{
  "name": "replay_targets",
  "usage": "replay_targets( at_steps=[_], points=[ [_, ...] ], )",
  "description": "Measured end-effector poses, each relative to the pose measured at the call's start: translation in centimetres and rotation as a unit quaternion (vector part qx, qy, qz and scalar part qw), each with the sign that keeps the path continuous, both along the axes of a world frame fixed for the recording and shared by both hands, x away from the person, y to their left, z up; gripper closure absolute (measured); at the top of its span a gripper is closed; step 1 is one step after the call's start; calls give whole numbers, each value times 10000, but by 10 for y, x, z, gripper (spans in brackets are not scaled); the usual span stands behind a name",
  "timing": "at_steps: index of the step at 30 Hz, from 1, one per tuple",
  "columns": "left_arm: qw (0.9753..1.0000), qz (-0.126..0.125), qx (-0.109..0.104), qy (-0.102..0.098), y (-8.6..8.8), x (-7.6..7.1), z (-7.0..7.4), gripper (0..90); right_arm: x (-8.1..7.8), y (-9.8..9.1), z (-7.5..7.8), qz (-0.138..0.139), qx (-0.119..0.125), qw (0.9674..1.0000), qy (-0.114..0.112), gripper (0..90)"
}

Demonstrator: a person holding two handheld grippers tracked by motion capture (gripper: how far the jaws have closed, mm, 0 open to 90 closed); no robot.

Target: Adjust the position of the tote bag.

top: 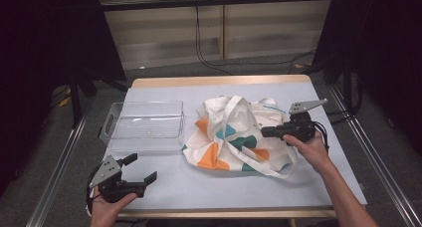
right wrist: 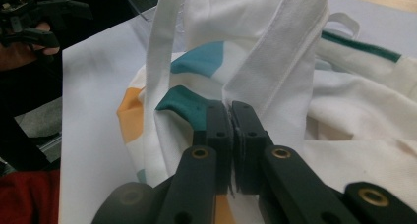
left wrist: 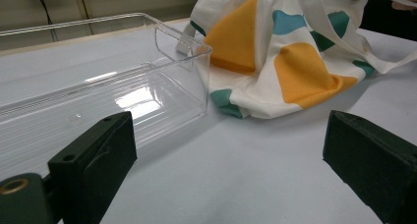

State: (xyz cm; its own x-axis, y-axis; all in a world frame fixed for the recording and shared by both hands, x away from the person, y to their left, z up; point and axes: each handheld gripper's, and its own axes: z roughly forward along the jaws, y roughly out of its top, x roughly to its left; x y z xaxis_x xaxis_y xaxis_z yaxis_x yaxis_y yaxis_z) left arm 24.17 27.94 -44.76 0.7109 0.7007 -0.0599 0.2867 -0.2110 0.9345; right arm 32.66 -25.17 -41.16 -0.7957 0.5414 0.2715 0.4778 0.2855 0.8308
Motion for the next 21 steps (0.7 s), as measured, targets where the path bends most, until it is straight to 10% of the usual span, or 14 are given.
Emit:
replay_targets(
  at_steps=[21],
  points=[
    [9999,-109,13,18,-2,0,0,60,-34,19,-46,368,-203,9986,316,871]
  ],
)
